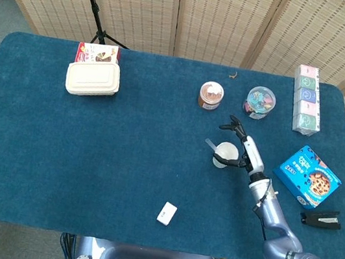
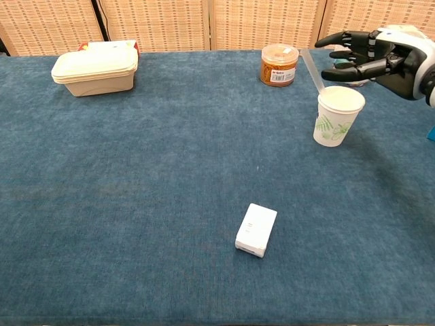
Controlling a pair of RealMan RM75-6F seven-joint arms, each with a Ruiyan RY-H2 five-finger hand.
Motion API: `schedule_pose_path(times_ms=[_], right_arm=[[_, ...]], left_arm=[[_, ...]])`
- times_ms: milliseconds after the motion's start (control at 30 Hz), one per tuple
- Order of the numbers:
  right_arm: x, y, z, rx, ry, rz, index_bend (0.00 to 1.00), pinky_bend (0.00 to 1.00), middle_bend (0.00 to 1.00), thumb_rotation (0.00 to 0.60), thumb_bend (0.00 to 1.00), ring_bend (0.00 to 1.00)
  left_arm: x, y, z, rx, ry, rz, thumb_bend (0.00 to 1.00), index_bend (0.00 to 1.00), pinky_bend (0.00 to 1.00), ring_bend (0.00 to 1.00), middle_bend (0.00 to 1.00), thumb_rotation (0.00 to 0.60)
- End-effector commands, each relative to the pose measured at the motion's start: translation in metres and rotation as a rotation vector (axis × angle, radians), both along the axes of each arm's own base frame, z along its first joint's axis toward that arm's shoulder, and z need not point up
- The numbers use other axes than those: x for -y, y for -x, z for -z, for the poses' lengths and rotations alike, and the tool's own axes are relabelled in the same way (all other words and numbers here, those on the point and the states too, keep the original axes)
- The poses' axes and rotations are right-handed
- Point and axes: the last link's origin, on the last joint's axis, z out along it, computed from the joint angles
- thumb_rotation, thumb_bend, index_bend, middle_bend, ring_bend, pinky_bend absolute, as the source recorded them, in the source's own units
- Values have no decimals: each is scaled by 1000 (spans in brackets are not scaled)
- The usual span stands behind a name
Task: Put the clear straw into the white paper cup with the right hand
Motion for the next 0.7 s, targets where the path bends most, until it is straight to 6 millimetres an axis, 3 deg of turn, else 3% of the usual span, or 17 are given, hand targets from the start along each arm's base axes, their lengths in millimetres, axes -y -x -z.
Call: schedule_pose_path(times_ms=[33, 167, 333, 633, 700], right_arm=[[-5, 0, -7, -22, 42, -36, 182, 0, 0, 600, 180, 0], [-14, -3, -21, -31, 84, -71, 159, 0, 0, 600, 163, 0], [-27, 0, -43, -168, 129, -129, 70, 0, 0, 600, 12, 0], [-69, 22, -84, -675, 340, -155, 15, 0, 0, 600, 0, 0], [-98, 44, -102, -903, 410, -118, 4, 0, 0, 600, 0, 0]], left_arm=[[0, 0, 0, 1, -1, 2, 0, 0, 0, 0, 0, 600], [1, 0, -1, 1, -2, 5, 0, 0, 0, 0, 0, 600], [1, 0, 0, -6, -2, 7, 0, 0, 0, 0, 0, 600], [3, -2, 2, -31, -8, 22, 0, 0, 0, 0, 0, 600], [3, -3, 2, -58, -26, 26, 0, 0, 0, 0, 0, 600]])
